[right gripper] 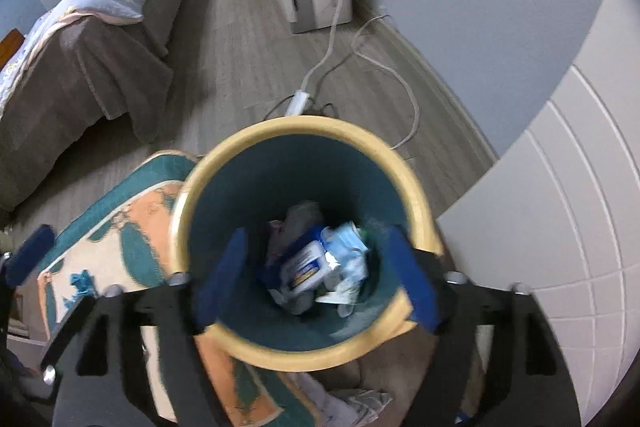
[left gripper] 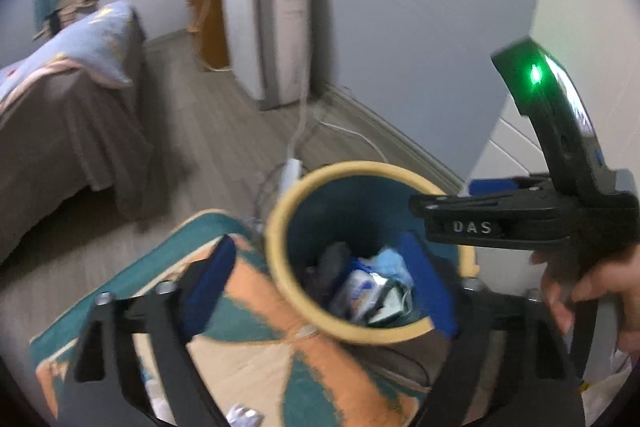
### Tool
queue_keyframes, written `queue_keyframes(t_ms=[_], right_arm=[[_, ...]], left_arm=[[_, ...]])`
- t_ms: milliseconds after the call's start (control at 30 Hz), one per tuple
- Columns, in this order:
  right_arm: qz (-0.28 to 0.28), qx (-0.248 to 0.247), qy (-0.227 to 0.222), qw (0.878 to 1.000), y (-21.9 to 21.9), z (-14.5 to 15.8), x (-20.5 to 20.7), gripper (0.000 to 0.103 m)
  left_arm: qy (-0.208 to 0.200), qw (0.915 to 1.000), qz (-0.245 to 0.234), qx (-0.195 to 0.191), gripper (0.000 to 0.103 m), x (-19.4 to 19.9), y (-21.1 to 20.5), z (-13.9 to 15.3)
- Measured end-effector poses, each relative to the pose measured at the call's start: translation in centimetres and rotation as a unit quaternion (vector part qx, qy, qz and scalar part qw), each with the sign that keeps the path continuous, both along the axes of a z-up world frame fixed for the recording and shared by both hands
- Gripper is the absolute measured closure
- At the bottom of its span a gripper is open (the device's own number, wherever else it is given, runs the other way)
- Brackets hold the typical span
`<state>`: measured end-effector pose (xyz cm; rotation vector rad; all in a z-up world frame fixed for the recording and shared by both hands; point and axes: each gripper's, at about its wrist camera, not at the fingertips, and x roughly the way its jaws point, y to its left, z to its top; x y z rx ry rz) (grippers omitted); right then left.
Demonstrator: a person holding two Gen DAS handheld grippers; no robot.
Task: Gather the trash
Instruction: 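Move both tools back over the remaining trash on the cushion, then grasp the purple spray bottle with the left tool while the right tool grasps a medicine packet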
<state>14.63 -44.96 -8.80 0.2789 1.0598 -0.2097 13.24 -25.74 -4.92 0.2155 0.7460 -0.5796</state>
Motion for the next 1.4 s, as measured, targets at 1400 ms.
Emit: queue_keyframes(t_ms=[1400], right_arm=[[0.106,-0.009,0.134,0.985,26.4,-7.9,0.0,0.006]], left_arm=[[0.123,0.977,0.075,0.158,0.007,-2.1,27.8,-12.2]])
